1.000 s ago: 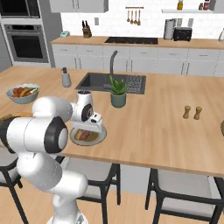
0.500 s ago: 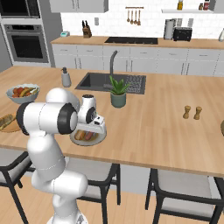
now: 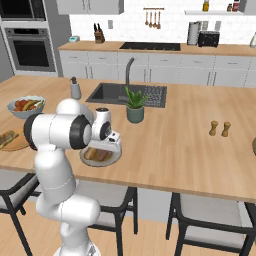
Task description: Place one bun and one sausage from the bowl on each plate.
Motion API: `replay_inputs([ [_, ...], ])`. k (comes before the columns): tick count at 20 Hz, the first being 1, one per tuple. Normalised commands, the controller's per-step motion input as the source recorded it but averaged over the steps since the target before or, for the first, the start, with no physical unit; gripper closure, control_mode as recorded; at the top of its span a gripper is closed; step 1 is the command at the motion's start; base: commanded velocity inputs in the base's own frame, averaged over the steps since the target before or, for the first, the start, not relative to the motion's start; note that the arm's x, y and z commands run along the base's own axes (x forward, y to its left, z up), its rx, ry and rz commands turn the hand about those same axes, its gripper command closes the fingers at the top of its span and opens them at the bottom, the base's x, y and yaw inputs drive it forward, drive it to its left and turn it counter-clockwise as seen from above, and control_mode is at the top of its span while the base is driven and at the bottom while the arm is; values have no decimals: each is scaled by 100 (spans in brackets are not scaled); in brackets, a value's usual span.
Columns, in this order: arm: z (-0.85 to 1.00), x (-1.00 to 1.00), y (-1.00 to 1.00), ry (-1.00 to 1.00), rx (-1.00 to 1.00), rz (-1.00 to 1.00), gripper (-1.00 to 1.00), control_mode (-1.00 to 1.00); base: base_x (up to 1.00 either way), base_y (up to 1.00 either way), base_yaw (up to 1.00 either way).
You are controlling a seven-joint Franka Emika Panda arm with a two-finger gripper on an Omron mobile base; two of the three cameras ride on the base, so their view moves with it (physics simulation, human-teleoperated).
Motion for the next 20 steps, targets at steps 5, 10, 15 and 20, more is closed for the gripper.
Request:
replay_inputs([
  [5,39,-43,-1,-7,0,0,-100,-100,0,0,0],
  [10,76,-98,0,-9,0,0,-100,-100,0,0,0],
  [15,68,-99,5,-7,0,0,-100,-100,0,0,0],
  [20,84,-64,5,-1,0,0,-100,-100,0,0,0],
])
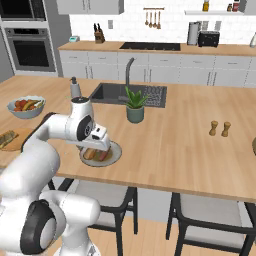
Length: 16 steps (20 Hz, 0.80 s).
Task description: Place one bun and one sausage from the bowl on each plate.
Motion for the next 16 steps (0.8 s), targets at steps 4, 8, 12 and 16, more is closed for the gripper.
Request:
replay_inputs([
  [4,63,-86,-6,-2,0,0,-100,-100,0,0,0],
  [8,64,-75,-14,-5,0,0,-100,-100,0,0,0],
  [12,43,-56,-10,-1,0,0,-100,-100,0,0,0],
  [16,38,-39,-6,0,0,2,-100,-100,0,0,0],
])
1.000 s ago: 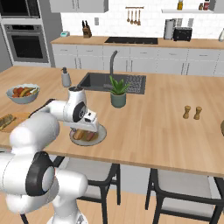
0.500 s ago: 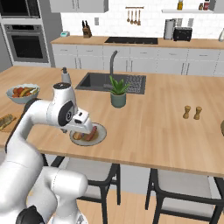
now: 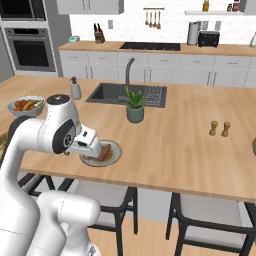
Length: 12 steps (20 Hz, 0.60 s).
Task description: Place one bun and one sausage from the bowl on each plate.
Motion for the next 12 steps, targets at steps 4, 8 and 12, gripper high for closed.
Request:
replay_inputs([
  [4,6,-15,0,0,0,1,-100,100,-20,-2,0],
  [8,0,0,0,0,0,0,-100,100,-42,-40,0],
  [12,0,0,0,0,0,0,-100,100,0,-97,0],
])
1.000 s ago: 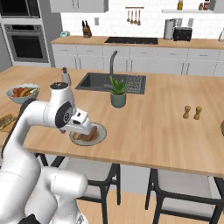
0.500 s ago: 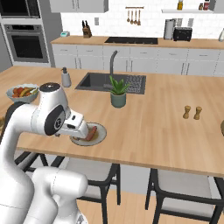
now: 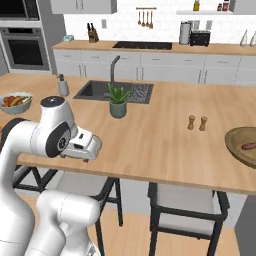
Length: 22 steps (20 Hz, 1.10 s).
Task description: Place one bun and one sausage from the bowl on each plate.
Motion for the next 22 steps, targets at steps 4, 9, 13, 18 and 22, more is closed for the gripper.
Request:
replay_inputs([
  [4,0,0,0,0,0,0,-100,100,0,-100,-1],
  [9,0,0,0,0,0,0,-100,100,0,-100,0],
  [13,0,0,0,0,0,0,-100,100,0,-100,0],
  [18,0,0,0,0,0,0,-100,100,6,-88,0],
  [22,0,0,0,0,0,0,-100,100,18,-69,0],
])
